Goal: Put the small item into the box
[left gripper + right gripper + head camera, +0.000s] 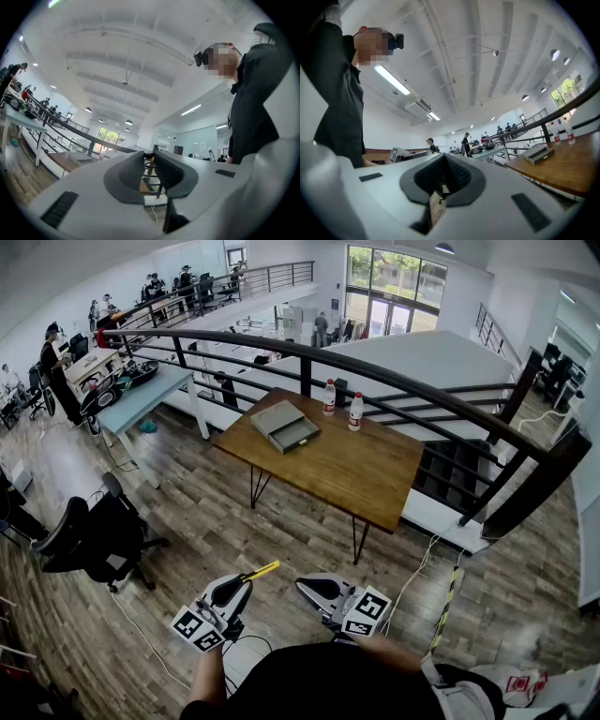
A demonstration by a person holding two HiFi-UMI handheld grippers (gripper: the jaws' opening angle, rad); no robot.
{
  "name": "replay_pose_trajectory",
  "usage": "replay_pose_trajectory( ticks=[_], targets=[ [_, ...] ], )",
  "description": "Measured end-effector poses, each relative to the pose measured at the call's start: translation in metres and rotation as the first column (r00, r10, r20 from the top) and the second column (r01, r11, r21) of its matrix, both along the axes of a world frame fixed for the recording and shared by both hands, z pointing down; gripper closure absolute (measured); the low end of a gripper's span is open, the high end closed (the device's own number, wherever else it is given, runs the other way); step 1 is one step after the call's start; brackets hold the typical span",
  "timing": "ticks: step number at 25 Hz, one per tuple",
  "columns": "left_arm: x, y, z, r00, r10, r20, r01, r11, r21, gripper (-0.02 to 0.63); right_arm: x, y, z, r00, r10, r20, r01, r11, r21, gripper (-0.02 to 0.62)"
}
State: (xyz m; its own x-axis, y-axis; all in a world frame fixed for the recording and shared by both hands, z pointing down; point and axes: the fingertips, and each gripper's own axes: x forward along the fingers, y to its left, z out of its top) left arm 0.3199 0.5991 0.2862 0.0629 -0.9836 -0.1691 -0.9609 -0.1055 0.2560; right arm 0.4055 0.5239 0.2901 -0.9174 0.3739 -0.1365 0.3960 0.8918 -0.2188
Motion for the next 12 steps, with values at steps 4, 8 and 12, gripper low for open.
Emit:
replay_pose_trajectory(
  ticks=[4, 8, 12],
  targets=[
    [-0.009, 0.033, -0.001, 0.999, -0.034, -0.022, 0.035, 0.999, 0.011, 0.532, -0.006, 0.023, 0.004, 1.0, 0.012, -0.023, -0.012, 1.0, -0.018, 0.586],
    [-0.013, 0.057, 0.004, 0.998, -0.046, -0.045, 0.047, 0.999, 0.016, 0.532, -0.01, 0.041, 0.0, 1.0, 0.011, -0.015, -0.011, 1.0, 0.007, 0.586],
    [-0.009, 0.071, 0.007, 0.998, -0.036, -0.043, 0.037, 0.999, 0.017, 0.532, -0.009, 0.049, 0.005, 0.999, 0.045, -0.027, -0.045, 0.999, -0.005, 0.586]
  ],
)
